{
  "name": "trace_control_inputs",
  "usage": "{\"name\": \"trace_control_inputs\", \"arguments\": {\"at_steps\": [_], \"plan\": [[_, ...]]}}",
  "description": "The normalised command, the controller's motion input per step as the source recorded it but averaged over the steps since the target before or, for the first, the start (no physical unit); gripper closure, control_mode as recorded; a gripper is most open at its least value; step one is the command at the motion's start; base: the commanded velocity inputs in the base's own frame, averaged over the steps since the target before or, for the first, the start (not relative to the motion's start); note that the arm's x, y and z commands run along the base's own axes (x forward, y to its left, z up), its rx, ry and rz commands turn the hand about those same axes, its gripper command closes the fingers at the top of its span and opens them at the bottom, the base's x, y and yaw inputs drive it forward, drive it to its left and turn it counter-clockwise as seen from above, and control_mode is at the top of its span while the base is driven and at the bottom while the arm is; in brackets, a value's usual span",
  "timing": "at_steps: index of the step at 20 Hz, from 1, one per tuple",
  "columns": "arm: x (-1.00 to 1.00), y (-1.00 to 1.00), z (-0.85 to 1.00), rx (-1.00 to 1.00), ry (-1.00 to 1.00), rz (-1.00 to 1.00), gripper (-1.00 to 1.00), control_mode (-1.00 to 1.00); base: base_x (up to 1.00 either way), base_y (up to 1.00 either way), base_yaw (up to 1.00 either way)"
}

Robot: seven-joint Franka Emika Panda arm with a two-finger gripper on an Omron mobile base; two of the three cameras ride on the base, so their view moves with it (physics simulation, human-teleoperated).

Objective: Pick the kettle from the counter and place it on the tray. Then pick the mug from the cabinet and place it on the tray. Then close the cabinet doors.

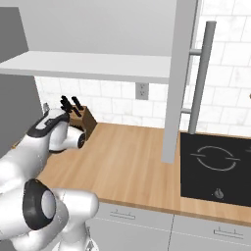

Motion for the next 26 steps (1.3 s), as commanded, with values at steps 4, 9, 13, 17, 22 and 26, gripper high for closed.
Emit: {"name": "trace_control_inputs", "arguments": {"at_steps": [4, 9, 13, 17, 22, 26], "plan": [[-0.13, -0.61, 0.61, 0.0, 0.0, -0.19, -1.0, -1.0, 0.0, 0.0, 0.0], [-0.24, -0.69, 0.47, 0.0, 0.0, -0.17, -1.0, -1.0, 0.0, 0.0, 0.0], [-0.26, -0.72, 0.43, 0.0, 0.0, -0.17, -1.0, -1.0, 0.0, 0.0, 0.0], [-0.26, -0.78, 0.34, 0.0, 0.0, -0.16, -1.0, -1.0, 0.0, 0.0, 0.0], [-0.18, -0.89, 0.31, 0.0, 0.0, -0.14, -1.0, -1.0, 0.0, 0.0, 0.0], [-0.23, -0.68, 0.01, -0.01, -0.02, -0.12, -1.0, -1.0, 0.0, 0.0, 0.0]]}}
